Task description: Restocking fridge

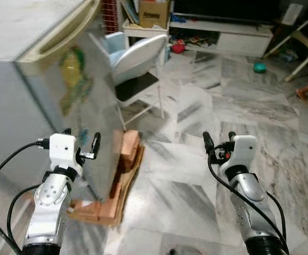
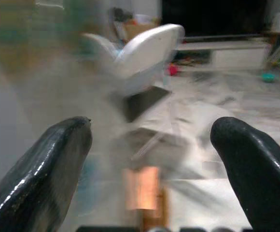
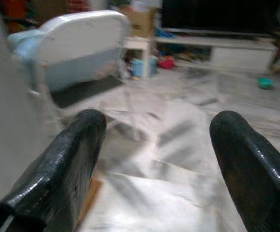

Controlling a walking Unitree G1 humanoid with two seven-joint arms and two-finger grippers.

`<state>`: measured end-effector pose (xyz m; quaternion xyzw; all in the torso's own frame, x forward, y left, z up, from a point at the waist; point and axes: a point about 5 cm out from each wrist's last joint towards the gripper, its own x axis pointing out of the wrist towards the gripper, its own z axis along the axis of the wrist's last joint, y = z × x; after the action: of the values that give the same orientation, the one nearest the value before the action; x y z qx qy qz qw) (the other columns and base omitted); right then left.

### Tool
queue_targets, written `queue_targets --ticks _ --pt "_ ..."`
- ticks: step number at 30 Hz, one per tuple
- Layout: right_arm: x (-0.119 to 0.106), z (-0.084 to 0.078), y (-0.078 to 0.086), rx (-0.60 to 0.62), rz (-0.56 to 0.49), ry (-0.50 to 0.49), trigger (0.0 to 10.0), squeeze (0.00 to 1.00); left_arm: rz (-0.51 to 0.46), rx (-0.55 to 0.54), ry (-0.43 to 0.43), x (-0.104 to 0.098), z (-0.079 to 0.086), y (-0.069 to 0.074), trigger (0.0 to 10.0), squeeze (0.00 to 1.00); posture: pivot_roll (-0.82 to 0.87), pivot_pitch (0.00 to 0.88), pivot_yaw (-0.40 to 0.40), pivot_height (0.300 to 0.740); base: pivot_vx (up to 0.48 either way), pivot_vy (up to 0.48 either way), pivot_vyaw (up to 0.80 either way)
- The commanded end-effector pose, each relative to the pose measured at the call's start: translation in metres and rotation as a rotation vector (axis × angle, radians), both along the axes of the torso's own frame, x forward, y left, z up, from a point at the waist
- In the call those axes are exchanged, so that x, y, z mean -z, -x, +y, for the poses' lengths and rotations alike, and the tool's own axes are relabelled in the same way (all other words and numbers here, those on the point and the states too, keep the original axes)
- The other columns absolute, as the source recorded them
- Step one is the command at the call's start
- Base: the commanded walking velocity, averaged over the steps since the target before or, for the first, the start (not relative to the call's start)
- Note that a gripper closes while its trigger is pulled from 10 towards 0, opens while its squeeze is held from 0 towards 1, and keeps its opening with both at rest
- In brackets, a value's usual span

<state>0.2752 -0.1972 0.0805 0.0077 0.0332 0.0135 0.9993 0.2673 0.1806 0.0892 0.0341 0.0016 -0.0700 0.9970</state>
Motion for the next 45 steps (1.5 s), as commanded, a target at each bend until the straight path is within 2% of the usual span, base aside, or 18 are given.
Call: queue_targets --ticks 1,5,11,14,17,23,26,29,30,39,42,45 --pt "-0.003 0.004 -0.002 -0.009 -0.01 -0.006 10.0 0.0 0.005 -0.064 -0.037 0.0 0.015 0.0 10.0 0.0 0.0 0.002 -0.027 0.74 0.0 0.0 0.0" --pt "-0.003 0.004 -0.003 -0.012 -0.009 -0.004 10.0 0.0 0.012 -0.129 -0.077 0.001 0.025 -0.005 10.0 0.0 0.0 0.004 -0.029 0.74 0.0 0.0 0.0" --pt "-0.002 0.004 0.001 -0.015 -0.004 -0.004 10.0 0.0 0.019 -0.17 -0.087 0.0 0.039 -0.011 10.0 0.0 -0.01 0.015 -0.029 0.74 0.0 0.0 0.0" --pt "-0.003 0.005 0.005 -0.052 -0.01 0.026 10.0 0.0 0.022 -0.182 -0.095 0.0 0.043 -0.012 10.0 0.0 -0.01 0.016 -0.028 0.74 0.0 0.0 0.0" --pt "-0.003 0.005 0.007 -0.05 -0.011 0.012 10.0 0.0 0.021 -0.132 -0.056 0.0 0.04 -0.011 10.0 0.0 -0.02 0.022 -0.027 0.74 0.0 0.0 0.61" --pt "-0.001 0.002 0.009 -0.03 0.003 0.018 10.0 0.0 0.037 -0.113 -0.077 0.005 0.04 -0.01 10.0 0.0 -0.02 0.031 -0.03 0.74 0.0 0.0 0.08" --pt "-0.001 0.001 0.009 -0.029 0.007 0.018 10.0 0.0 0.058 -0.06 -0.076 0.005 0.035 -0.014 10.0 0.0 -0.02 0.039 -0.04 0.74 0.0 0.0 0.0" --pt "0.003 0.003 0.013 -0.044 0.025 0.038 10.0 0.0 0.061 -0.042 -0.111 0.003 0.034 -0.022 10.0 0.0 -0.02 0.046 -0.048 0.74 0.0 0.0 0.0" --pt "0.004 0.005 0.015 -0.054 0.031 0.04 10.0 0.0 0.065 -0.055 -0.128 0.002 0.036 -0.03 10.0 0.0 -0.02 0.054 -0.049 0.74 0.0 0.0 0.0" --pt "0.007 0.003 0.022 -0.055 0.042 0.078 10.0 0.0 0.096 -0.126 -0.127 0.001 0.05 -0.053 10.0 0.0 -0.04 0.059 -0.043 0.74 0.0 0.0 0.0" --pt "0.007 0.002 0.023 -0.064 0.045 0.092 10.0 0.0 0.081 -0.118 -0.112 -0.003 0.047 -0.058 10.0 0.0 -0.04 0.061 -0.045 0.74 0.0 0.0 0.0" --pt "0.011 0.002 0.024 -0.071 0.062 0.12 10.0 0.0 0.049 -0.046 -0.124 -0.011 0.036 -0.067 10.0 0.0 -0.04 0.059 -0.047 0.74 0.0 0.0 0.0"
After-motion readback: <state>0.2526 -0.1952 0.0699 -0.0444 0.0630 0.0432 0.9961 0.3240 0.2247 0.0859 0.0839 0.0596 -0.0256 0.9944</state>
